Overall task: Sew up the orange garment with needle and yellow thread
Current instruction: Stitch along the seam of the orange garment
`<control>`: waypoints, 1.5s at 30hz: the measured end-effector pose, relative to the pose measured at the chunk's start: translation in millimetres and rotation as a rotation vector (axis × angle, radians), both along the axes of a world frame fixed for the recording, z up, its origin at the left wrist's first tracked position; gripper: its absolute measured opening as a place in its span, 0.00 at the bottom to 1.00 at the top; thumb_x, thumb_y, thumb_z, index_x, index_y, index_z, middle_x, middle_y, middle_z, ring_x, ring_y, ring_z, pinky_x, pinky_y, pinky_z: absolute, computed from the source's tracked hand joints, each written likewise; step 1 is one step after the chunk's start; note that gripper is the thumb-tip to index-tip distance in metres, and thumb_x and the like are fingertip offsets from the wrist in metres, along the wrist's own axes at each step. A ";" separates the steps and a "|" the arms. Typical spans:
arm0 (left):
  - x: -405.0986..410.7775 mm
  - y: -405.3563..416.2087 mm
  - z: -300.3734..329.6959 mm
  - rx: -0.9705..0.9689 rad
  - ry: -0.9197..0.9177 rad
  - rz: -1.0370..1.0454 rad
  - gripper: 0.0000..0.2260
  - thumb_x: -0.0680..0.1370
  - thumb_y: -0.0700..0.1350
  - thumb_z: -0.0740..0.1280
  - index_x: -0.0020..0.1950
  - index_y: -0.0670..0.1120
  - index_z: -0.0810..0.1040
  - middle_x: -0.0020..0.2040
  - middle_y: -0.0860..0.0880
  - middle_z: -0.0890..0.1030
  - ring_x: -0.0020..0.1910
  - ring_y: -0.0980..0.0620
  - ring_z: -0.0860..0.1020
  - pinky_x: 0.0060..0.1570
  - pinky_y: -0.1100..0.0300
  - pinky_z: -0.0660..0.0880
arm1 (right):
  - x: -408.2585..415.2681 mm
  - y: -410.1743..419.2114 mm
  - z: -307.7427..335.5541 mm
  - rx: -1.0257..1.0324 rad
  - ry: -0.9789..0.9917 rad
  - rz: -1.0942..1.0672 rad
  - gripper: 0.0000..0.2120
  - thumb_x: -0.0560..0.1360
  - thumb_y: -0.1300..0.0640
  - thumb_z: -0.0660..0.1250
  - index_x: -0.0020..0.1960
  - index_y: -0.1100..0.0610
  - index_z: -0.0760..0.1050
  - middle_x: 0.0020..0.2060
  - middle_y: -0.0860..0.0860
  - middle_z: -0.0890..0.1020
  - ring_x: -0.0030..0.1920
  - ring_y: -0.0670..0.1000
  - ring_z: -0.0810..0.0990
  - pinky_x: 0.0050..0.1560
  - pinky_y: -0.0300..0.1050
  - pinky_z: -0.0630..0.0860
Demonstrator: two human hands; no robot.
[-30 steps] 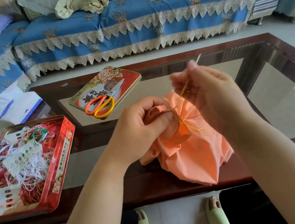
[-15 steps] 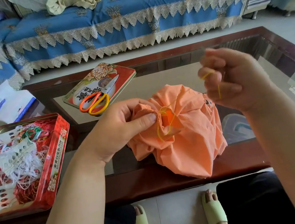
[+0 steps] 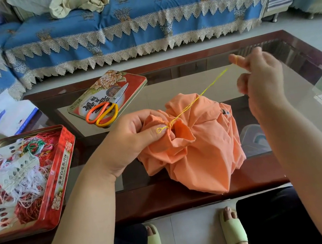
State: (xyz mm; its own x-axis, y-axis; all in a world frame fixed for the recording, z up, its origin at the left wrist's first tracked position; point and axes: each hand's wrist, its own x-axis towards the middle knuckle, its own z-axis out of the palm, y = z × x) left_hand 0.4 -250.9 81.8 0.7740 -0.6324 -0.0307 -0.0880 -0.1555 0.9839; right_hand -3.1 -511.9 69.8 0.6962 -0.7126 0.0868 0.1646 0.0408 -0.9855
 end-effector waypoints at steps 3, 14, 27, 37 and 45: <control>-2.0 -1.5 1.5 -0.066 0.019 0.004 0.05 0.73 0.44 0.68 0.43 0.50 0.83 0.39 0.51 0.84 0.41 0.56 0.82 0.39 0.67 0.76 | -13.5 39.0 10.5 -0.072 -0.026 0.294 0.17 0.84 0.54 0.52 0.40 0.57 0.68 0.48 0.53 0.85 0.18 0.47 0.61 0.20 0.37 0.58; -3.8 -3.1 6.1 -0.117 0.006 0.015 0.07 0.74 0.43 0.70 0.44 0.55 0.85 0.39 0.52 0.84 0.41 0.57 0.82 0.38 0.65 0.78 | -30.5 77.8 12.8 -0.722 0.089 0.712 0.17 0.81 0.51 0.59 0.39 0.59 0.75 0.26 0.43 0.72 0.28 0.42 0.70 0.31 0.33 0.65; -6.5 -7.8 5.5 -0.194 0.004 -0.017 0.08 0.75 0.42 0.65 0.42 0.52 0.83 0.38 0.52 0.83 0.38 0.56 0.81 0.37 0.66 0.76 | -23.6 89.0 9.4 -0.536 -0.108 0.499 0.24 0.77 0.59 0.68 0.29 0.51 0.58 0.22 0.42 0.59 0.25 0.42 0.59 0.28 0.34 0.60; -6.8 -9.2 4.5 -0.194 -0.033 0.019 0.05 0.75 0.46 0.68 0.41 0.52 0.83 0.37 0.54 0.82 0.38 0.58 0.80 0.37 0.67 0.75 | -16.6 77.6 7.3 -0.486 -0.100 0.443 0.21 0.77 0.59 0.67 0.31 0.53 0.60 0.24 0.47 0.62 0.24 0.42 0.60 0.28 0.36 0.62; -4.4 -12.0 0.0 -0.168 -0.119 0.116 0.06 0.75 0.51 0.68 0.40 0.53 0.83 0.36 0.54 0.82 0.38 0.57 0.80 0.38 0.66 0.76 | -12.6 70.8 3.8 -0.607 -0.050 0.419 0.21 0.77 0.58 0.67 0.31 0.53 0.59 0.25 0.47 0.61 0.25 0.43 0.60 0.30 0.41 0.62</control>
State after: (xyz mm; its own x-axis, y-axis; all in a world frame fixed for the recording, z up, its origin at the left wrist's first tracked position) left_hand -4.0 -262.9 81.8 0.8337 -0.5277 0.1630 -0.1957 -0.0063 0.9806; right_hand -15.7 -441.1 73.5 0.8840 -0.2047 0.4203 0.3004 -0.4401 -0.8462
